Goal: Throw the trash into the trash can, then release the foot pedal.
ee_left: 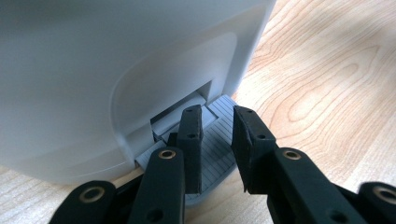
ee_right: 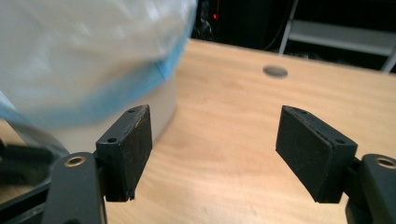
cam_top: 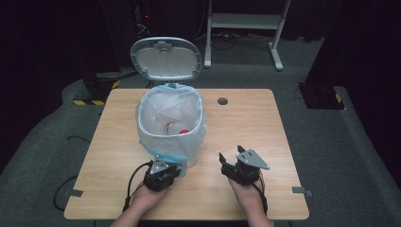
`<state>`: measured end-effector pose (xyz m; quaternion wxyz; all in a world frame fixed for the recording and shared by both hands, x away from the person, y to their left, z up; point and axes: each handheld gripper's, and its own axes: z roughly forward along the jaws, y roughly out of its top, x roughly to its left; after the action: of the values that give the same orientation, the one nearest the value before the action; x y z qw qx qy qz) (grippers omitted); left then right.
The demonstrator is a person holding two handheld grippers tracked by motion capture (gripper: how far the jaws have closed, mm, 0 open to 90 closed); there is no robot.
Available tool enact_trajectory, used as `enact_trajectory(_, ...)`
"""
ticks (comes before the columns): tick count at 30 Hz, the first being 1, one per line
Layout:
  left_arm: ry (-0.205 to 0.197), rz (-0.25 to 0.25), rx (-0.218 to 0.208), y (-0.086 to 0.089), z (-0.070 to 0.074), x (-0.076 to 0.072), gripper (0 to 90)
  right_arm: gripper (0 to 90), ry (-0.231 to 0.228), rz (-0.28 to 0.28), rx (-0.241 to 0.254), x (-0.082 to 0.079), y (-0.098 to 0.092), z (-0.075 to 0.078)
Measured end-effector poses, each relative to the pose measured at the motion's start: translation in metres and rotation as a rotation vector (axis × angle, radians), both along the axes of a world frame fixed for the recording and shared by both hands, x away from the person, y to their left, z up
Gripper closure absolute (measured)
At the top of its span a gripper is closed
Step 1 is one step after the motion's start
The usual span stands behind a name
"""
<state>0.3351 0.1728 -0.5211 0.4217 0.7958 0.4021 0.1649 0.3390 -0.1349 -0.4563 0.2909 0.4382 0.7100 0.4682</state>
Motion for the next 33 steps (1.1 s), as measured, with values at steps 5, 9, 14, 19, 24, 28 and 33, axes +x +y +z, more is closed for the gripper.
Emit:
enact_trajectory(5, 0.008, -0.012, -0.016, 0.001, 0.000, 0.001, 68.7, 26.7, 0.029, -0.028, 0.005, -0.004, -0.013, -0.016)
enact_trajectory(9, -0.005, -0.047, -0.010, 0.000, 0.001, -0.002, 60.0, 26.8, 0.048, -0.055, 0.001, -0.005, -0.022, -0.023)
enact_trajectory(14, -0.014, -0.053, -0.010, 0.003, 0.002, -0.006, 53.1, 26.9, 0.076, -0.086, 0.001, -0.004, -0.032, -0.031)
enact_trajectory(19, -0.059, -0.029, -0.045, 0.011, 0.008, -0.013, 49.6, 27.6, 0.113, -0.116, -0.022, 0.004, -0.040, -0.040)
enact_trajectory(24, -0.062, -0.024, -0.041, 0.026, 0.010, -0.021, 45.7, 26.8, 0.170, -0.141, -0.032, 0.015, -0.046, -0.050)
enact_trajectory(28, -0.042, 0.013, -0.015, 0.050, 0.002, -0.027, 41.9, 26.6, 0.210, -0.147, -0.059, 0.023, -0.048, -0.058)
enact_trajectory(33, -0.066, 0.111, 0.061, 0.094, 0.000, -0.030, 35.9, 28.5, 0.241, -0.165, -0.098, 0.028, -0.055, -0.064)
